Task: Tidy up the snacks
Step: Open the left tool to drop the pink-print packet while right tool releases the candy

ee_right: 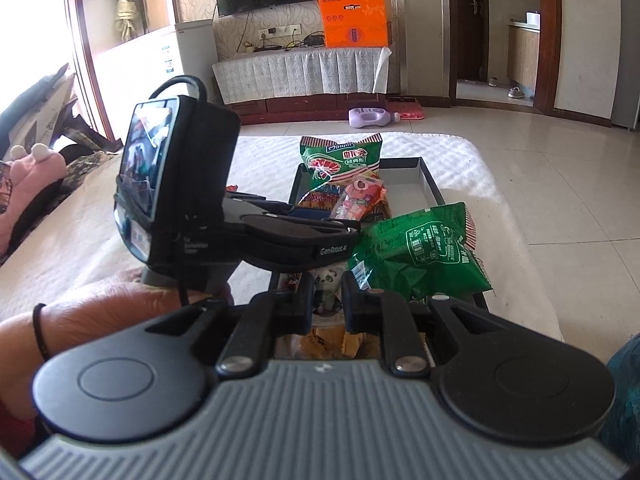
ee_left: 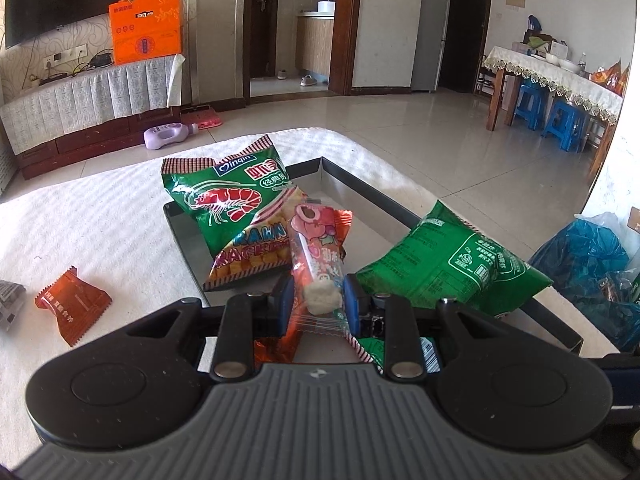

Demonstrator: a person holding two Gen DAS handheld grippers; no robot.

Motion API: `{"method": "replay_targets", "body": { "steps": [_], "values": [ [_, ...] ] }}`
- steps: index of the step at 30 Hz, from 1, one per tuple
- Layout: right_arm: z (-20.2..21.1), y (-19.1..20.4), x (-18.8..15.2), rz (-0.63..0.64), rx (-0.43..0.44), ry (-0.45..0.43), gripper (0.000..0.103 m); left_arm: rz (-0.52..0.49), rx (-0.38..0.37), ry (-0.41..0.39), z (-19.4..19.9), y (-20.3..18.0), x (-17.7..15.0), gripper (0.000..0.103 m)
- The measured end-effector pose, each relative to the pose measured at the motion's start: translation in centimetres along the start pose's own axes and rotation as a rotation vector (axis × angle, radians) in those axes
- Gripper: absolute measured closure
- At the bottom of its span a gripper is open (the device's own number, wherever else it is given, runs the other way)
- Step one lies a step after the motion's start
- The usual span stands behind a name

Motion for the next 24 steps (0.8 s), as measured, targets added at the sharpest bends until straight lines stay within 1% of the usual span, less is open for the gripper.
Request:
{"method": "replay_targets", "body": {
  "steps": [2, 3, 4, 6, 17, 22, 23, 24],
  "values": [
    [0.0, -0.1, 0.0, -0.001, -0.003, -0.002, 0.085, 0.002, -0.003, 0.001, -0.1, 0.0, 0.0, 0.069],
    [-0.1, -0.2, 0.0, -0.002, -0.006, -0.001, 0.085, 0.004, 0.002, 0.001, 0.0, 0.0, 0.0, 0.06],
    [-0.2, -0.2, 0.0, -0.002, -0.01, 0.0, 0.085, 0.005, 0.007, -0.001, 0.1, 0.1, 0.0, 0.047],
    [-0.3, -0.4, -0.1, -0.003, -0.018, 0.002, 0.085, 0.007, 0.019, -0.018, 0.4, 0.4, 0.2, 0.034],
    [-2.4, -1.4, -0.5, 0.001, -0.069, 0.027, 0.085, 0.019, 0.027, -0.046, 1.8, 1.4, 0.5, 0.03],
    [-2.4, -2.1, -0.4, -0.018, -0.1, 0.007, 0.083, 0.029, 0.035, -0.05, 2.5, 2.0, 0.5, 0.028],
    [-2.3, -2.2, -0.4, -0.025, -0.102, 0.005, 0.083, 0.031, 0.037, -0.051, 2.6, 2.1, 0.5, 0.028],
    [-2.3, -2.3, -0.4, -0.033, -0.103, 0.003, 0.079, 0.033, 0.039, -0.052, 2.7, 2.2, 0.5, 0.027]
  ]
}}
Point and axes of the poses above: each gripper's, at about its wrist camera, not at the fingertips, and z roughly against the way its jaws point, y to its left, x to its top, the point moved 10 cm from there along -z, roughly the way its jaws point, and after that the axes turned 10 degrees about x, right-handed, at the moved point
